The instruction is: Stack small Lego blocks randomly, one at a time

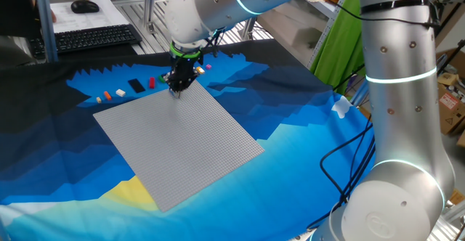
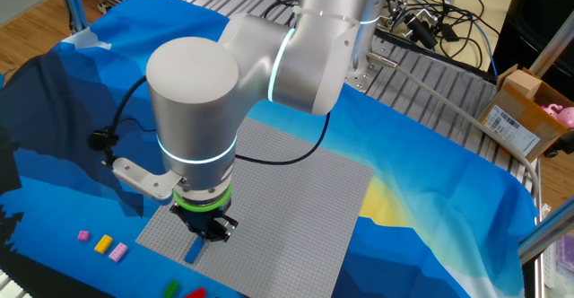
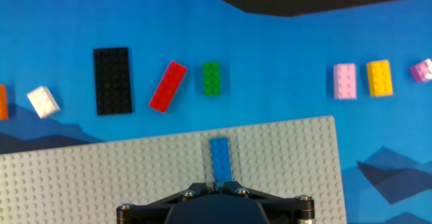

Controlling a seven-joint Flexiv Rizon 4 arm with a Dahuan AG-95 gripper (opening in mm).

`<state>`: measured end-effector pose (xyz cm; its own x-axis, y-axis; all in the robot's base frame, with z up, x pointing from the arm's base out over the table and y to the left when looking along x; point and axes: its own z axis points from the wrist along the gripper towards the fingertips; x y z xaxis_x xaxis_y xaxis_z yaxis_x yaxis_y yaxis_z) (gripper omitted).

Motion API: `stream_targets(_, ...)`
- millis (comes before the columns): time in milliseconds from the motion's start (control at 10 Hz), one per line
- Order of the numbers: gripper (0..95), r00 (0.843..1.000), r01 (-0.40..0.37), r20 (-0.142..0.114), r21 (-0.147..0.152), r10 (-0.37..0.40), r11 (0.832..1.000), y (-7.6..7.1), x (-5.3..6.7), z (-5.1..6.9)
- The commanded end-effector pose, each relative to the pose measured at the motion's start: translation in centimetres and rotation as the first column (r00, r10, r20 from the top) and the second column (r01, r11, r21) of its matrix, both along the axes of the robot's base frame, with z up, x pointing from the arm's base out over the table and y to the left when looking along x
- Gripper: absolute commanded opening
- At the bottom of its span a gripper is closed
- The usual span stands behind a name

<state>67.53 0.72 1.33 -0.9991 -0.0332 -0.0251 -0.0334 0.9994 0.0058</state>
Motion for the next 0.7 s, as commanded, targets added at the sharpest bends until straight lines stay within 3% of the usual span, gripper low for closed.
stream_targets(100, 0.0, 1.0, 0.004, 0.004, -0.002, -0.004, 1.0, 0.0, 0.1, 0.2)
stream_targets(200, 0.0, 1.0, 0.002, -0.014, -0.004, -0.002, 1.0, 0.0, 0.0, 1.1)
stream_targets(400, 0.0, 1.0, 0.003, -0.012, -0.012, -0.003, 1.0, 0.0, 0.0, 1.8)
stream_targets(700, 0.0, 1.0, -0.013, -0.011, -0.015, 0.013, 1.0, -0.6, 0.8, 1.4)
